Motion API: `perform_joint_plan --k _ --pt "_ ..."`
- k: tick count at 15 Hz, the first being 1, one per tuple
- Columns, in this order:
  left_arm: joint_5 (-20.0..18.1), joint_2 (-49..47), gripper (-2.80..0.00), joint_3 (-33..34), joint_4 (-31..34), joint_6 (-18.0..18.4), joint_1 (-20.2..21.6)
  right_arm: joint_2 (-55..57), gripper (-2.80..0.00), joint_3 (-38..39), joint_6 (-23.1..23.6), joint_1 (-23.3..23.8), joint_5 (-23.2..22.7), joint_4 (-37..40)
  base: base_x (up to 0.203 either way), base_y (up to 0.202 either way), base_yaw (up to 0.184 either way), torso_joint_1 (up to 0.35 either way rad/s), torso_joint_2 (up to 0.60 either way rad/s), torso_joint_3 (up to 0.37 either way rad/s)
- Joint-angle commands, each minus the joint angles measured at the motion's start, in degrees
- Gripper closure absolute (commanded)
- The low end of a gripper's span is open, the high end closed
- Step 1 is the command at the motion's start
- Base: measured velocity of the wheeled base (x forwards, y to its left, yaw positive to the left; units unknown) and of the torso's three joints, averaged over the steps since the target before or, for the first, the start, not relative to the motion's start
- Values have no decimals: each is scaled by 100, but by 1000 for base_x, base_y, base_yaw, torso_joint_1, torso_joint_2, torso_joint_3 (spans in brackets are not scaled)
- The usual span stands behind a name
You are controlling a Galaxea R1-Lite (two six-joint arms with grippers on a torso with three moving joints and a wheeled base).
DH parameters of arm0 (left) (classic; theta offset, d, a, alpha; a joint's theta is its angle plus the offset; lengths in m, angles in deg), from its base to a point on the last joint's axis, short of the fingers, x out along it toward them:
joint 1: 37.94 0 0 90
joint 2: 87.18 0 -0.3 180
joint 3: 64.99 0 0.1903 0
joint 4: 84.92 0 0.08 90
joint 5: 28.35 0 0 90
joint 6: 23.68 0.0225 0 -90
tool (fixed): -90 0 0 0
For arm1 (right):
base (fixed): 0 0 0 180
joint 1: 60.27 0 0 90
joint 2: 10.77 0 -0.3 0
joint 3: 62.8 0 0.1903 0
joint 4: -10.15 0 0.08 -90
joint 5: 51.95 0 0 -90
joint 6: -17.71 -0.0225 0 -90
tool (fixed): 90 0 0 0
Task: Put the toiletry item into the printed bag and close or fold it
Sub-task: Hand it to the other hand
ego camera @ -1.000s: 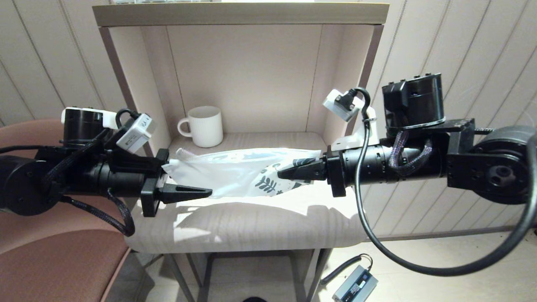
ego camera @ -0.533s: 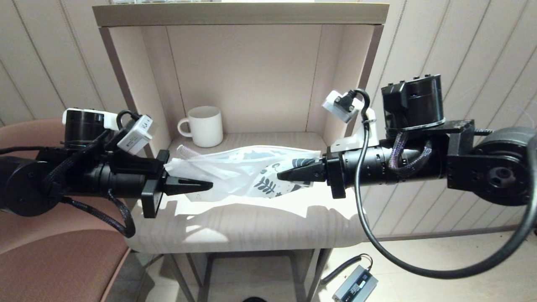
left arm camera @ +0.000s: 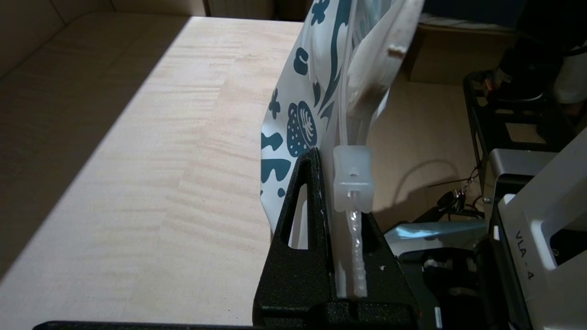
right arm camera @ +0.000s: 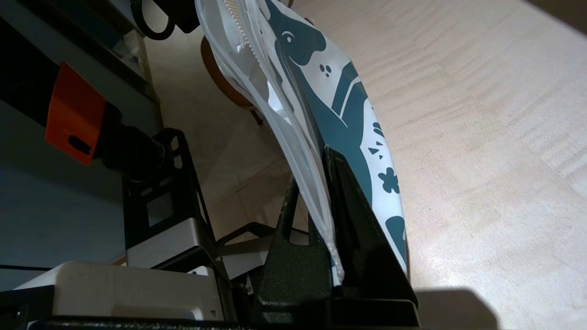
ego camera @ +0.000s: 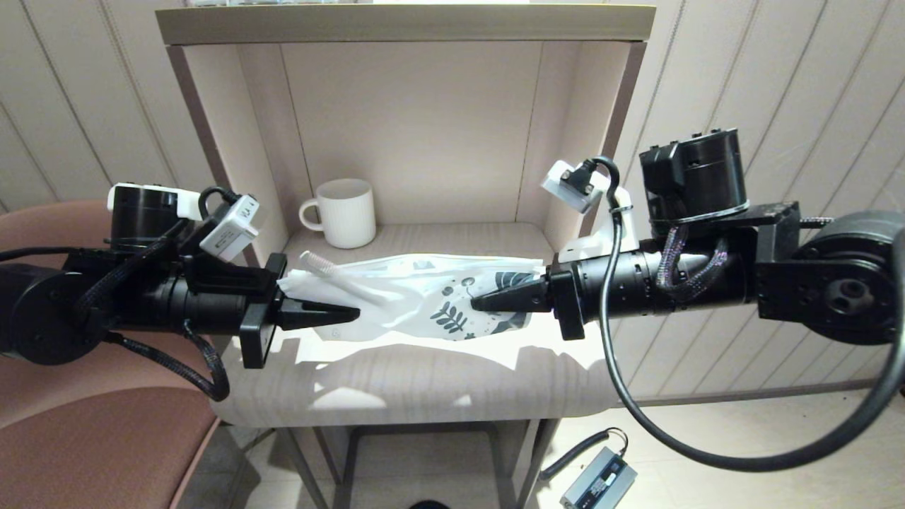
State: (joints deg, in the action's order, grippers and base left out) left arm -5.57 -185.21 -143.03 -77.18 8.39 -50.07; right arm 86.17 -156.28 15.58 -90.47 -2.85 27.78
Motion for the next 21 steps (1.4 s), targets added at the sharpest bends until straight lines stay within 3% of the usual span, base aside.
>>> perform_joint_plan --k 1,2,6,12,15,17,20,21 --pt "-37 -14 0 -8 -10 18 0 17 -153 -42 37 -11 -11 73 0 0 0 0 0 0" --pt "-37 -14 0 -8 -10 18 -4 2 -280 11 148 -11 -12 75 0 0 0 0 0 0" --pt "-37 -5 0 2 -19 18 -9 -8 -280 112 443 -11 -24 47 0 0 0 0 0 0" --pt "-9 -84 0 -17 -11 18 -9 -520 -280 144 449 214 -24 93 0 0 0 0 0 0" --pt "355 -109 0 -102 191 18 -120 -1243 -280 189 426 317 -24 344 0 0 0 0 0 0" --pt "432 -61 0 -338 737 5 -222 -1604 -280 -69 420 324 -23 849 0 0 0 0 0 0" --pt "490 20 0 -1100 2218 10 -294 -1457 -280 -896 395 179 -13 1644 0 0 0 0 0 0" --pt "676 132 0 -1262 2486 10 -342 -1259 -280 -1089 386 15 59 1808 0 0 0 0 0 0"
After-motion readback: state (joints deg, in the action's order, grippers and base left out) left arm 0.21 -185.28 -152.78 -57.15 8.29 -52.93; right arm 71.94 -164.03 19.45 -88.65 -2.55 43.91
